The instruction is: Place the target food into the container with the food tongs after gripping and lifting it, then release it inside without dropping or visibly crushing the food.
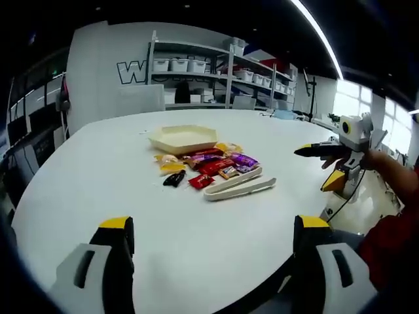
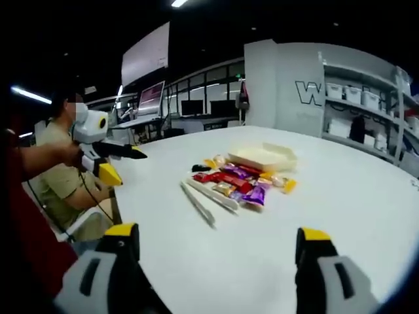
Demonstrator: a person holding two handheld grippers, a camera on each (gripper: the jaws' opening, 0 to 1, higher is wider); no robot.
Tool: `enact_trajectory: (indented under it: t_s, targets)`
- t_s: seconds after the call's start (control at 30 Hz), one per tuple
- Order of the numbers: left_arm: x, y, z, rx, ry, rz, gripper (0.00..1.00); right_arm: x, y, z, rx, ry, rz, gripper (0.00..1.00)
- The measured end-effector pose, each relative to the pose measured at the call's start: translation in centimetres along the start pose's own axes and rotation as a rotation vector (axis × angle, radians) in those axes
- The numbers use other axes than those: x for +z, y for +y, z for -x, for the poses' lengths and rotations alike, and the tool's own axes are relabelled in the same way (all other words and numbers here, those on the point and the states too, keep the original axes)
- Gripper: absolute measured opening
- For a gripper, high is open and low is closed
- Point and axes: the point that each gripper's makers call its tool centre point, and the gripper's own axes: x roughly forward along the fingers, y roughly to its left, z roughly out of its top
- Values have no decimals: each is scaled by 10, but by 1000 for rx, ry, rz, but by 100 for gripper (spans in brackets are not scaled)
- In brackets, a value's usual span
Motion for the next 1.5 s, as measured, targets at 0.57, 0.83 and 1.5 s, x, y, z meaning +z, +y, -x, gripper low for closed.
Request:
enact_trajectory:
  t_s: [0.57,0.83,1.5]
  targets:
    - [-6,1,-3,-10,13,-7,99,1,-2,-3,-10,2,7,99]
    - [-5,1,-5,-16,10,-6,99,1,-1,-6,-14,9,22,99]
    - [-9,3,-17,-28,19,-12,98,-3,-6,-10,-13,29,40,99]
